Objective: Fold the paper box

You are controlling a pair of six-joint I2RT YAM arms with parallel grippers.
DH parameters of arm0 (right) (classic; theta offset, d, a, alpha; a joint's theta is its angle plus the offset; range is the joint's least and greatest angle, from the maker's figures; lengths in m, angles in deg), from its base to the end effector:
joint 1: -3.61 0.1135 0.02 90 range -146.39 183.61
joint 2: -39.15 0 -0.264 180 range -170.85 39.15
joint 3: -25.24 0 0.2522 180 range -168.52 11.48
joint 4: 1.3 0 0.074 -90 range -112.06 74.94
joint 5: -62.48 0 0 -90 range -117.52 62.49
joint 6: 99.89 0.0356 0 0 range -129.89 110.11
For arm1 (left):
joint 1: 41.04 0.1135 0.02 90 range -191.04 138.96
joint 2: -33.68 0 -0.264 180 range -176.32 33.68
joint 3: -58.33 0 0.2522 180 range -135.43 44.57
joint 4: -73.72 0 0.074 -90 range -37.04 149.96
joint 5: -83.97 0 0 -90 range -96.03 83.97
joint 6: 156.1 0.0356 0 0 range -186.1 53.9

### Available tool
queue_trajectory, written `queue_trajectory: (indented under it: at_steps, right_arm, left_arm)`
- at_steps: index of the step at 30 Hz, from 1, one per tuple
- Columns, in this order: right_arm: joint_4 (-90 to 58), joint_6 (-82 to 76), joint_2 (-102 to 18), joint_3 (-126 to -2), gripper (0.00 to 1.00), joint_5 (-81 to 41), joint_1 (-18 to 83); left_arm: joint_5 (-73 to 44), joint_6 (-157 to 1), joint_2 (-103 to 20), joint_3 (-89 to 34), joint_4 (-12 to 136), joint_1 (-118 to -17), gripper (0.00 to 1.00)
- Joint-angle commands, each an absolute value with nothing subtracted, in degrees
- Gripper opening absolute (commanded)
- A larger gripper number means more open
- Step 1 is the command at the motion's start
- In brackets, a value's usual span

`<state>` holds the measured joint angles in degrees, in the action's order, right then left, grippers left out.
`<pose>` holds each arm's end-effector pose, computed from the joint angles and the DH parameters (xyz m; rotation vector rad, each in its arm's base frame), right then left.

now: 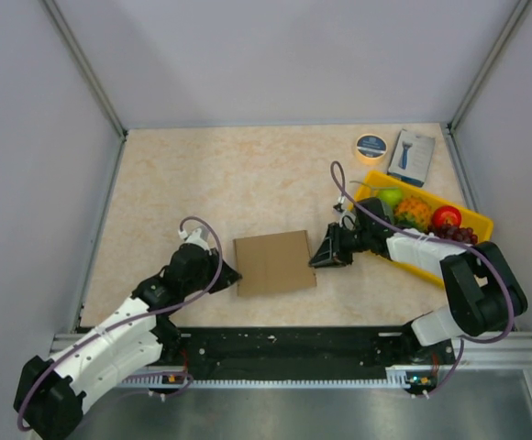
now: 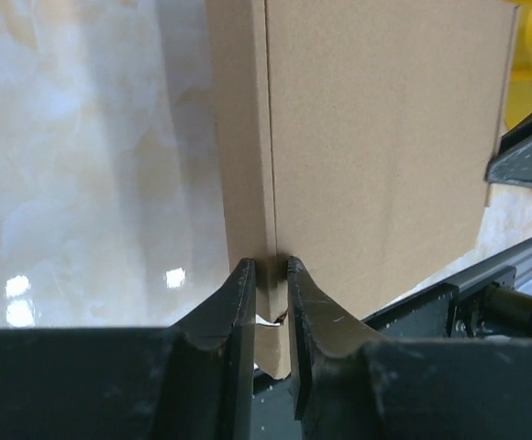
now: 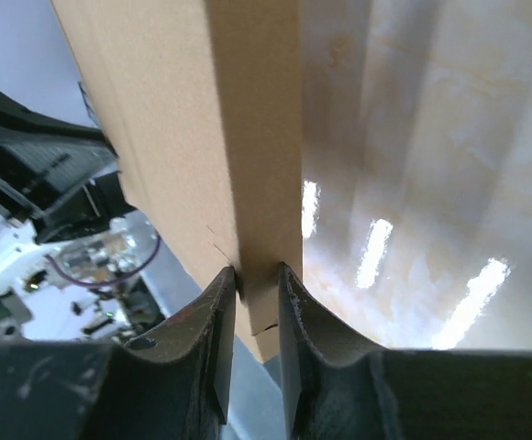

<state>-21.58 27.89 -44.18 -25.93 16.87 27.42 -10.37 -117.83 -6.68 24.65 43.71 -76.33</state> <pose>0.2310 0.1291 0.1626 -0.0424 2.6578 1.3811 0.1267 -0.0930 0.1897 -0.2940 2.3506 -0.8836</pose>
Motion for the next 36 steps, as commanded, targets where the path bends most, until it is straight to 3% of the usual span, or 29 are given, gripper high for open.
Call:
queue_trajectory:
  at_steps: [1,8,11,21,29,33,36]
  right_arm:
    - [-15.5,40.3,-42.2,-27.0,0.13,27.2,28.5]
    - [-18.7,44.5,-41.9,-28.2,0.04,30.4,28.2]
    - [-19.3,46.6,-43.0,-28.0,0.0,30.9,27.6]
    - [-21.4,49.4,-46.7,-28.8,0.0,31.3,26.6]
    - [-23.8,49.5,-49.9,-31.0,0.0,29.2,26.6]
    - [-24.4,48.6,-51.0,-32.2,0.0,27.7,26.6]
    - [-31.7,36.9,-50.8,-37.0,0.0,24.0,26.7]
  left_arm:
    - [-23.9,-125.1,-6.6,21.9,50.8,-77.3,0.23]
    - [-20.4,-123.7,-0.5,20.3,45.0,-77.3,0.56]
    - [-20.7,-121.4,-0.3,20.1,43.5,-77.2,0.61]
    - [-11.8,-95.5,0.6,4.9,24.6,-77.4,0.63]
    - [-2.1,-97.5,-10.6,-6.7,11.6,-77.4,0.55]
    - [-8.6,-92.6,-7.6,-3.0,20.7,-77.7,0.57]
    - [-2.6,-93.9,-7.9,-2.4,23.9,-78.0,0.58]
